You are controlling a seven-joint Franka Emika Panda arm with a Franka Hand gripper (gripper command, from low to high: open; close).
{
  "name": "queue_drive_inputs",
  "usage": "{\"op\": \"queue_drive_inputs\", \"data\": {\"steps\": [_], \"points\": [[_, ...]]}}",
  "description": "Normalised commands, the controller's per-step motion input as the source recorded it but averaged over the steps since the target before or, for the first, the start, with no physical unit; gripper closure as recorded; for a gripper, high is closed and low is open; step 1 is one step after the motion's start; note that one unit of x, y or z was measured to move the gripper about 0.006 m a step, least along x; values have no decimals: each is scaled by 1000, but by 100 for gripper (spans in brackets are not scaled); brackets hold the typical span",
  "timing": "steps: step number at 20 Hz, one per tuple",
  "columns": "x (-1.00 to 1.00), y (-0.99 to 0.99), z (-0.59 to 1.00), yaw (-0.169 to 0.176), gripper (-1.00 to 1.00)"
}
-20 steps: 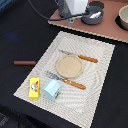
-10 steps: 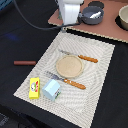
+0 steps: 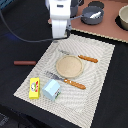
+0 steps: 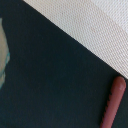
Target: Interact with the objects in diverse but meaningful ways.
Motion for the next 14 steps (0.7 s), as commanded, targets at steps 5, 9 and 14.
{"op": "queue_drive_inputs", "data": {"steps": [5,9,14], "points": [[-626,-649,-169,0,-100],[-479,-639,123,0,-100],[-464,-622,153,0,-100]]}}
